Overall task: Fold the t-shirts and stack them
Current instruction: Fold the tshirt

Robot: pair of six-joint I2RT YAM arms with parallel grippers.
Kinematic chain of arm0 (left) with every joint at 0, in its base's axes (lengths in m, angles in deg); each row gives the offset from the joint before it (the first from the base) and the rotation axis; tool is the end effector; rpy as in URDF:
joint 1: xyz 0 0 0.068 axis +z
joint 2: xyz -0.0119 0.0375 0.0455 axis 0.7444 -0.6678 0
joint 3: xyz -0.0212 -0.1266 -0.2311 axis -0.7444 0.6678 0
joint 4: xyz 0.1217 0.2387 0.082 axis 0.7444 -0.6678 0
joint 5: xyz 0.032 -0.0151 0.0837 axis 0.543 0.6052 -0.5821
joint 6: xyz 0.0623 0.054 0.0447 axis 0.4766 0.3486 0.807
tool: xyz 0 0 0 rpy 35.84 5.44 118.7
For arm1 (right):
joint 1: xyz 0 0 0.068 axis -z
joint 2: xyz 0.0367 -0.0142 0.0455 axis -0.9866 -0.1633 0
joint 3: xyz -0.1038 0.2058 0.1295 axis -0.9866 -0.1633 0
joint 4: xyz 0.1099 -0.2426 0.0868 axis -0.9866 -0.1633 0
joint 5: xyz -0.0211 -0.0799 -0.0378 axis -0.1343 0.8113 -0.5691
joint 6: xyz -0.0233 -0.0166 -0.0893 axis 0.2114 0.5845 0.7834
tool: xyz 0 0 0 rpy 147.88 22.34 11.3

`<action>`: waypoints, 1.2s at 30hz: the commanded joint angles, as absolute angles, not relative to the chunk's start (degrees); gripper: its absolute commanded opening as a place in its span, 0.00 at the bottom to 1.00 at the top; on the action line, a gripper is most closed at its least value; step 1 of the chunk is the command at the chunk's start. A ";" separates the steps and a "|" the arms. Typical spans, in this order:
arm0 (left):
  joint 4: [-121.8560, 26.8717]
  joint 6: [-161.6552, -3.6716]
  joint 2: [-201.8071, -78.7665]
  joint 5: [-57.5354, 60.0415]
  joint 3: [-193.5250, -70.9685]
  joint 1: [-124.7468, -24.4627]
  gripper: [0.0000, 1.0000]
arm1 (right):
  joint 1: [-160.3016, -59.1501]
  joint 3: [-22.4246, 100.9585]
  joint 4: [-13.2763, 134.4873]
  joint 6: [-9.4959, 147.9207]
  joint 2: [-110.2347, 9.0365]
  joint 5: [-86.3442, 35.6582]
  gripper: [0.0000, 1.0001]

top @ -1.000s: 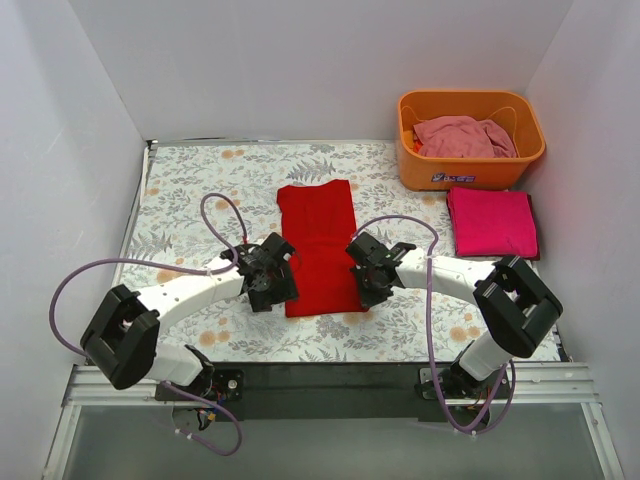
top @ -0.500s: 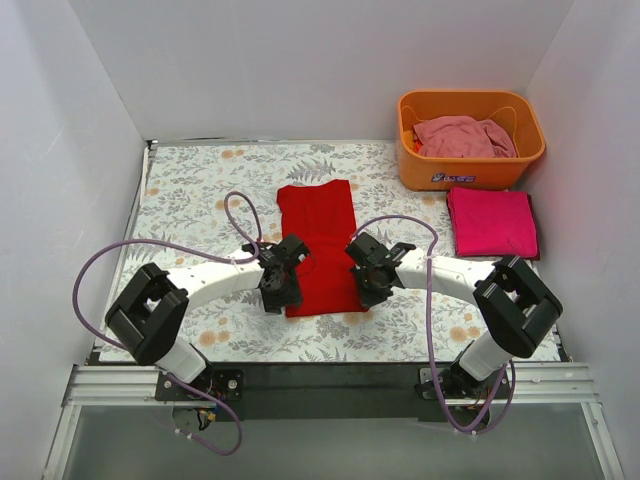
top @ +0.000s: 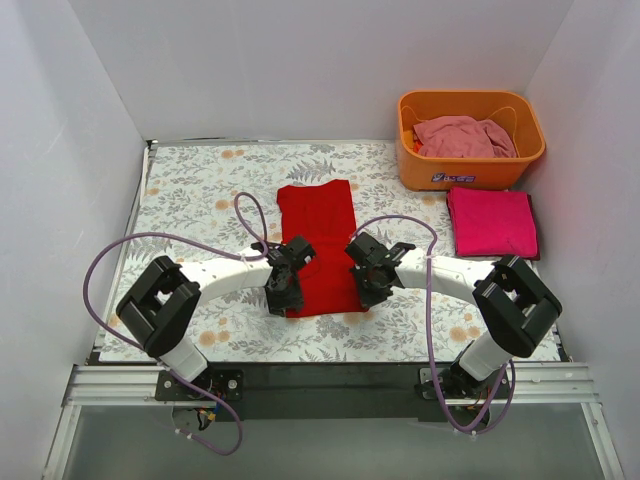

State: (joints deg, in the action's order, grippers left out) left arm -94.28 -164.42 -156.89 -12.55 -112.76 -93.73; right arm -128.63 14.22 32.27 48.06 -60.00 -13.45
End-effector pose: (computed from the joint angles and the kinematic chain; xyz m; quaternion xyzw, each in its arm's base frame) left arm 0.2076 -0.2004 0.0899 -0.4057 0.9112 -0.0320 0.0636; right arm 0.2193 0.2345 0.0973 -0.1644 0.9685 0.0843 0.1672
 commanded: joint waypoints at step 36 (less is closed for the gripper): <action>-129.49 -203.71 -137.49 -8.57 -118.17 -139.43 0.00 | -156.19 20.21 1.71 27.68 -32.45 -22.90 0.01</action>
State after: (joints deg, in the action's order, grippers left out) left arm -120.45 -183.92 -140.01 -6.41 -115.12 -140.20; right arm -157.02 14.70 8.76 29.53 -33.37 -26.00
